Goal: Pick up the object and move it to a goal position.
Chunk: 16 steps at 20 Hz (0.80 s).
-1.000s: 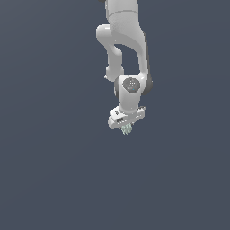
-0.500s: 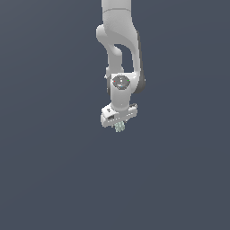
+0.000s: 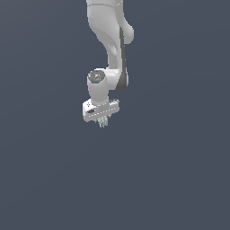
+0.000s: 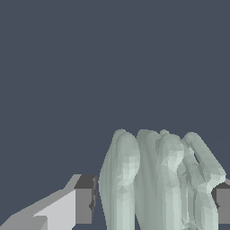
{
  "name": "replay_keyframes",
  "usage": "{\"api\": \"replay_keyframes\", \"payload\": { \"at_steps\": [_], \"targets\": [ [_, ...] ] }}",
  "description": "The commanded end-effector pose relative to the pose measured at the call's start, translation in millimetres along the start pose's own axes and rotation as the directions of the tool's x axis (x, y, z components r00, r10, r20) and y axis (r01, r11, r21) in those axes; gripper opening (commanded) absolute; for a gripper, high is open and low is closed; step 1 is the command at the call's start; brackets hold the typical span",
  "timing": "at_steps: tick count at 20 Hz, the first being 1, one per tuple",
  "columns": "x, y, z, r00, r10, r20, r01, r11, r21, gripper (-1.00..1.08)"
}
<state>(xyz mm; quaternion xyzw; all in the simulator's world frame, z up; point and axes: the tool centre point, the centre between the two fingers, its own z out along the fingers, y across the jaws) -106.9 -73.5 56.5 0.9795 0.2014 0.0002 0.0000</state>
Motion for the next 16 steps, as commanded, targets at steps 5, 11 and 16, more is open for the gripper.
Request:
{"api": "replay_keyframes", "payload": {
  "at_steps": [5,11,16],
  "targets": [
    [-37.3,45.0,-3.9,1.000,-0.001,0.000,0.001,1.000,0.000,-1.00],
    [-54.8,68.4,-5.6,1.000,-0.001,0.000,0.001,1.000,0.000,-1.00],
    [-59.0,74.7,-6.1,1.000,-0.001,0.000,0.001,1.000,0.000,-1.00]
  ]
}}
